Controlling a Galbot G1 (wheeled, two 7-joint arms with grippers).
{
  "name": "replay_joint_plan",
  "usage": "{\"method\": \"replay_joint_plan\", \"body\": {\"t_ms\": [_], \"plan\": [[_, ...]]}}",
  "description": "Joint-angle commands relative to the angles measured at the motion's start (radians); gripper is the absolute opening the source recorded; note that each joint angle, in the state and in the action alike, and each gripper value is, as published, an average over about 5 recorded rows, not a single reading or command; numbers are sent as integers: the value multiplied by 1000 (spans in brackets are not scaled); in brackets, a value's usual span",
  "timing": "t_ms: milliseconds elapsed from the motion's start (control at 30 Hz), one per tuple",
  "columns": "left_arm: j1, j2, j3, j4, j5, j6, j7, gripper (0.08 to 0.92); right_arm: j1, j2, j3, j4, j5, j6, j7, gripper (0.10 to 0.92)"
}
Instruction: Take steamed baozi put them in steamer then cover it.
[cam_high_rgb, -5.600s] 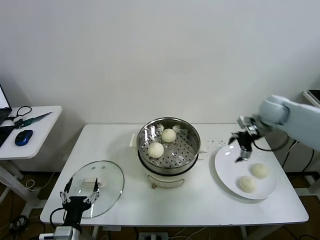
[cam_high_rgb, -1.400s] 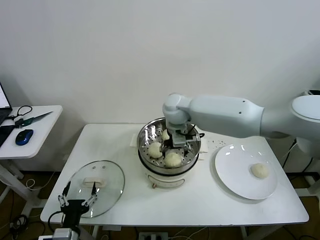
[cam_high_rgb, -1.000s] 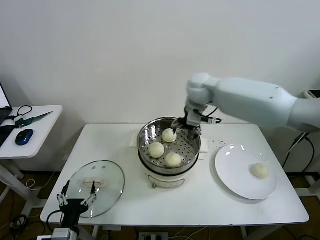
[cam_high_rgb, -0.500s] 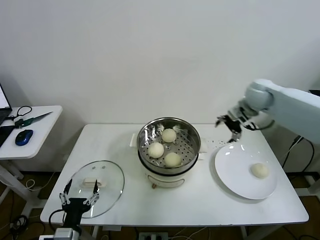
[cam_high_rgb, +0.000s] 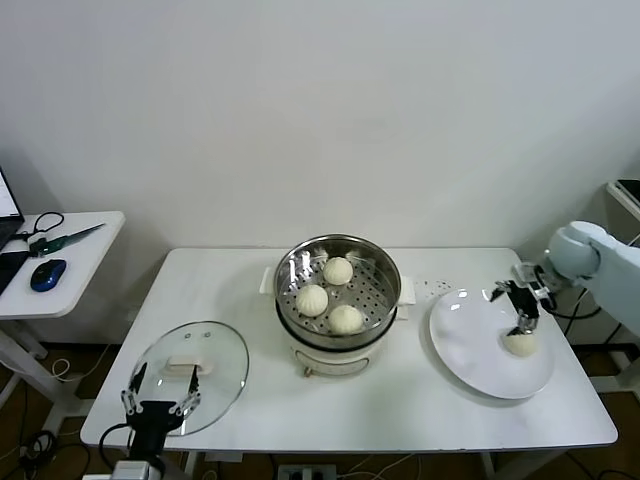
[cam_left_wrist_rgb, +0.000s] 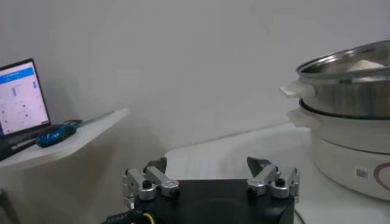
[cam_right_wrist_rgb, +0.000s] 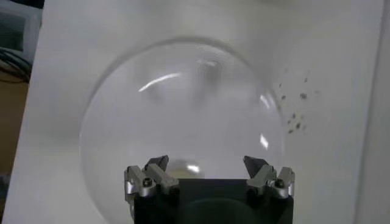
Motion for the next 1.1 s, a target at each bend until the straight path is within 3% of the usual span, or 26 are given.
{"method": "replay_joint_plan", "body": {"t_ms": [33, 533, 1100], "plan": [[6, -4, 0, 3, 14, 6, -1, 823, -187, 25, 186, -190, -120, 38, -11, 823], [-8, -8, 3, 28, 37, 13, -3, 823, -178, 139, 201, -335, -152, 68, -6, 823], [-18, -10, 11, 36, 45, 18, -4, 823, -153, 172, 167, -356, -113, 68, -25, 813]]}}
